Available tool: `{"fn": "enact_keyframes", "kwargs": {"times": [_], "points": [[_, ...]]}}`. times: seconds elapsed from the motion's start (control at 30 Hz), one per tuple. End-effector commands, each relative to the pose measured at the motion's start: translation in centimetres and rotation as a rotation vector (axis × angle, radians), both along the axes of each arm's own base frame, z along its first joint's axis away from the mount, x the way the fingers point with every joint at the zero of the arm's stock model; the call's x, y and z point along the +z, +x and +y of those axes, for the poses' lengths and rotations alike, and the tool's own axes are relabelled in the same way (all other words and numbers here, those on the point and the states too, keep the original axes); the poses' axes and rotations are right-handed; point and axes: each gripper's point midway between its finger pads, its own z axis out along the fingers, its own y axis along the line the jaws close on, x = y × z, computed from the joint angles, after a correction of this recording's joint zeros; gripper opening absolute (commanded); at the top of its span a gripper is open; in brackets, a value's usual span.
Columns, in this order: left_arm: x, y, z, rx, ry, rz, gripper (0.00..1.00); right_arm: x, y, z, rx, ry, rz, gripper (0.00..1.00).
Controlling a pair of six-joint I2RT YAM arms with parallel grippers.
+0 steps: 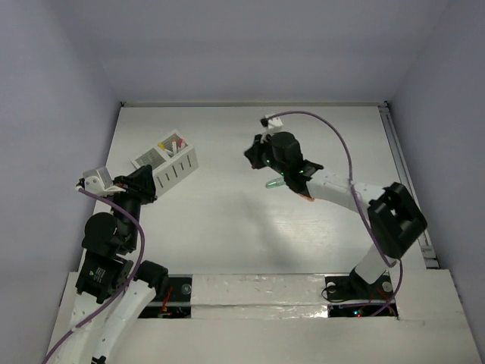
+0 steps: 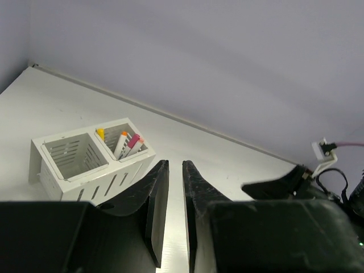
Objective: Sort the stationery into containers
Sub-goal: Pick up the pen from the center of the board.
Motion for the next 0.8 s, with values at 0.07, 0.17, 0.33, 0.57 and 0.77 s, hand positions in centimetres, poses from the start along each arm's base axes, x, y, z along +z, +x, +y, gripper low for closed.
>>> {"fn": "enact_keyframes", "kwargs": {"times": [0.07,0.17,0.33,0.57,0.77], "points": [[1.1,0.0,-0.5,-0.023,-0.007,-0.040,0.13,-8.4,-3.3,-15.0,-0.311,-0.425,0.330,0.00],[1.1,0.0,-0.5,-0.020,-0.006,-0.041,0.13,-10.9,-3.4,-21.7,-0.488,-0.537,0.442,0.17],[1.1,-0.1,-0.4,-0.018,-0.006,-0.042,0.13,-14.6,-4.5,-23.7,-0.450,-0.654,0.604,0.68],[1.0,0.0,-0.4,-0.016,-0.002,-0.036,0.13,-16.9,-5.6,-23.6,-0.362,-0.731,0.670,0.80],[0.9,0.2,-0.5,-0.016,0.001,-0.031,0.13,-18.9,-5.6,-22.9,-0.313,-0.747,0.705,0.77]]}}
